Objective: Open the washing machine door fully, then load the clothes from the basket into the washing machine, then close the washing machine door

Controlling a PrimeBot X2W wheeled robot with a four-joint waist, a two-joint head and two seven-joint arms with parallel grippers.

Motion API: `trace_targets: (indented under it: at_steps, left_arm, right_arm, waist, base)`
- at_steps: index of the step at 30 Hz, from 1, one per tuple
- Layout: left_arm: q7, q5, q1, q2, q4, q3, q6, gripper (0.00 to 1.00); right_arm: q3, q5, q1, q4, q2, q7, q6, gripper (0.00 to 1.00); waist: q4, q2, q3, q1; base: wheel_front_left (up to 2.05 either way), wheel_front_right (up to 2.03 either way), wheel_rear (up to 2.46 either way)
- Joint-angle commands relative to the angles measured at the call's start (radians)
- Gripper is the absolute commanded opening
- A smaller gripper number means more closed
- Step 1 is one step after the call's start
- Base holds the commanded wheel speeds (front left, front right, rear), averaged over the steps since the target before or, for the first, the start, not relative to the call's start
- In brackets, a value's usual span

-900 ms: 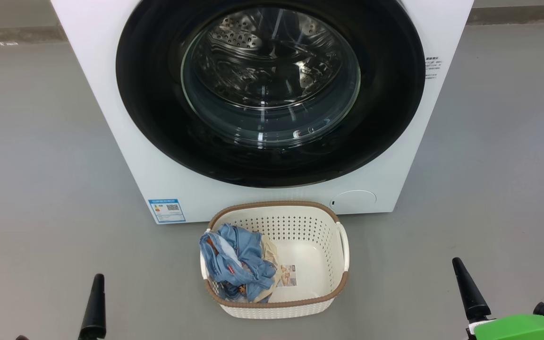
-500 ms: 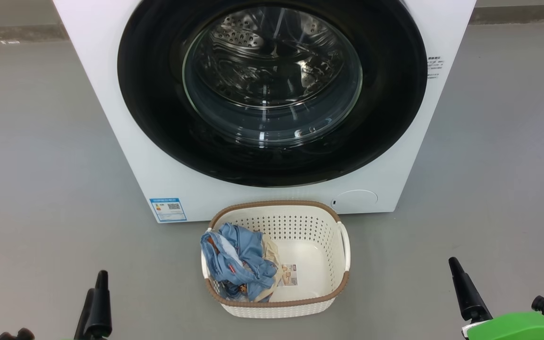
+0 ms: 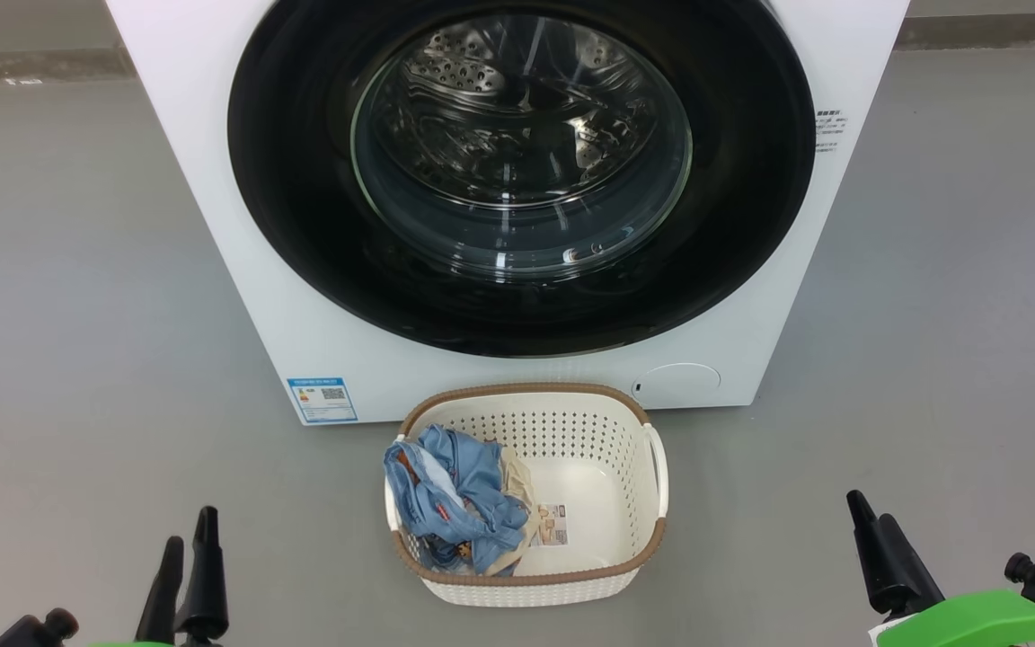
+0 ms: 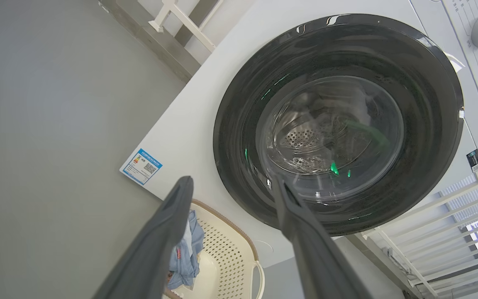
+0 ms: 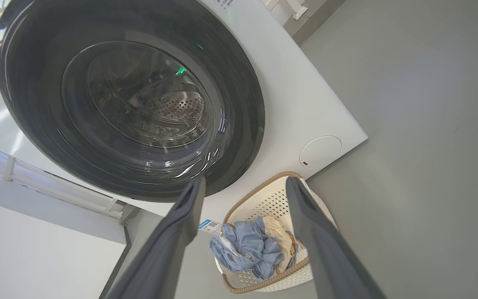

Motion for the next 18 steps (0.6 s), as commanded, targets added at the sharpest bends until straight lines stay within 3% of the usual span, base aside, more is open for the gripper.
trace_targets:
  at_steps: [1,18]
  left_arm:
    - [-0.016,0.034,-0.009,0.024,-0.034,0.013,-0.002,1.00]
    - [-0.069,0.246,-0.004,0.035,-0.057,-0.005,-0.003,1.00]
  right_arm:
    - [0.014,-0.033,-0.018,-0.026,-0.017,-0.016,0.001,1.00]
    - [0.031,-0.217,-0.011,-0.033,-0.042,-0.069,0.001,1.00]
  waist:
    - [0.000,0.0000,0.000,-0.0001]
    - [0.010,0.0000,0.009,-0.0001]
  base:
    - [0.00,0.00,0.00]
    - [0.00,0.00,0.00]
